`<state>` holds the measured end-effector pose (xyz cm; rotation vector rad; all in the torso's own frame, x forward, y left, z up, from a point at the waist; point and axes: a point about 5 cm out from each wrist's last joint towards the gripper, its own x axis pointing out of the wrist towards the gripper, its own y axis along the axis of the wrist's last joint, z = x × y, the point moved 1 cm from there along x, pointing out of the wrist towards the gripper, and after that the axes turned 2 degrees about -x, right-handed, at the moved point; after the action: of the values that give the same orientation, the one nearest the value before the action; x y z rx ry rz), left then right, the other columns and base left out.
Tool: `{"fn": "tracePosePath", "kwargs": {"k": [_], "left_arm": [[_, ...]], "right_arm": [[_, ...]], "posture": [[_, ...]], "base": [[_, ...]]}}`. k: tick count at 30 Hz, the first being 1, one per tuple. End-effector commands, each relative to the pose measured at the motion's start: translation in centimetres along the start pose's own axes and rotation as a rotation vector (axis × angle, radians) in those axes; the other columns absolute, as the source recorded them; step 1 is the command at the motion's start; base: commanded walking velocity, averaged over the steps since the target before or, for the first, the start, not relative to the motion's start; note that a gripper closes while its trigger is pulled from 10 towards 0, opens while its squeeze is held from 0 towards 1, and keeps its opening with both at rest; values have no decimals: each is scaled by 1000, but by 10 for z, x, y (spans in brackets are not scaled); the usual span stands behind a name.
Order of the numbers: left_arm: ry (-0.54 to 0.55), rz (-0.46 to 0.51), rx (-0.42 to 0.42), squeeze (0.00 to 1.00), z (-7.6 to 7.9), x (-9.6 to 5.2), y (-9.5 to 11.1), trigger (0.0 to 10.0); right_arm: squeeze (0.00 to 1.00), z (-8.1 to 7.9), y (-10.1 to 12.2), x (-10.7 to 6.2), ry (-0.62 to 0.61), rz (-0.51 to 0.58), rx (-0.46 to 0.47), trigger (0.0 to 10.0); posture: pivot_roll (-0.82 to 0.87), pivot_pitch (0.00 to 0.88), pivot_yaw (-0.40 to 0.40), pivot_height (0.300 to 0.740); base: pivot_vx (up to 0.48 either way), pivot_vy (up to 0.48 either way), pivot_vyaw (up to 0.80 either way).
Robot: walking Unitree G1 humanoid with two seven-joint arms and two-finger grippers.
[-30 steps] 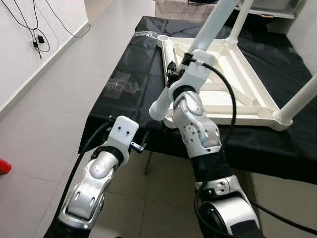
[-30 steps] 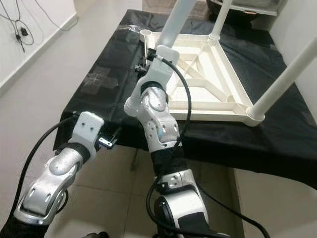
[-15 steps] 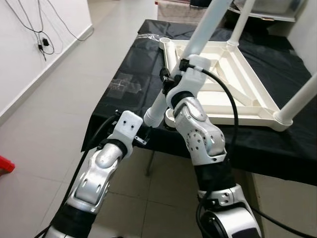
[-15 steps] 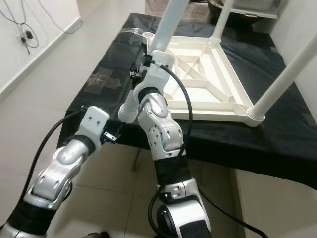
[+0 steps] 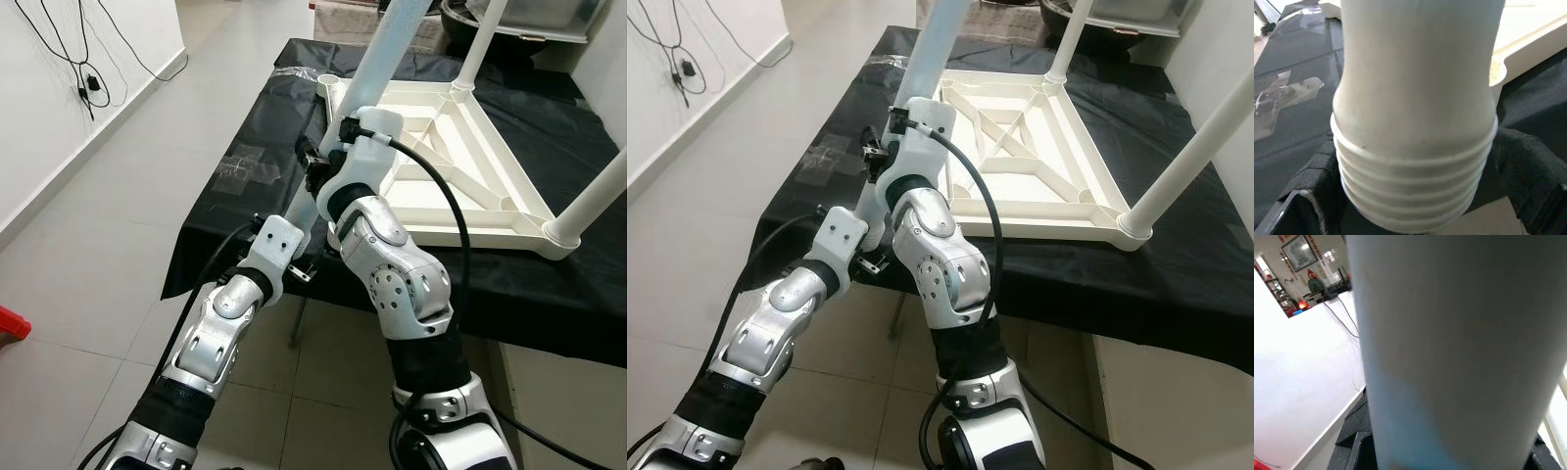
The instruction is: Building children table
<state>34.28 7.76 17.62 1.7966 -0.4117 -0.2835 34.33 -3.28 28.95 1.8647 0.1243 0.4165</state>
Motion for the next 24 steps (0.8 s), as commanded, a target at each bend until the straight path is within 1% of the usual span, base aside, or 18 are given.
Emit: {"fn": "tracePosePath", "kwargs": {"k": [1, 6, 11, 24], "left_arm": [[-8, -3, 8, 0, 2, 1, -1, 10000], [-9, 15, 16, 0, -1, 3, -2, 10000], [-16, 27, 20, 0, -1, 4, 0, 10000], [-50, 52, 23, 0, 7, 7, 6, 10000]], "right_arm": [[0, -9, -18, -8, 20, -51, 84, 10000], [0, -11, -17, -11, 46, -61, 83, 10000], [0, -12, -18, -12, 49, -67, 81, 10000], [0, -10, -24, -14, 43, -89, 68, 10000]], "posture": [[82, 148, -39, 740], [79, 144, -37, 740], [79, 142, -36, 740], [79, 138, -35, 740]], "base": [[0, 0, 0], [0, 0, 0], [0, 0, 0], [0, 0, 0]]}}
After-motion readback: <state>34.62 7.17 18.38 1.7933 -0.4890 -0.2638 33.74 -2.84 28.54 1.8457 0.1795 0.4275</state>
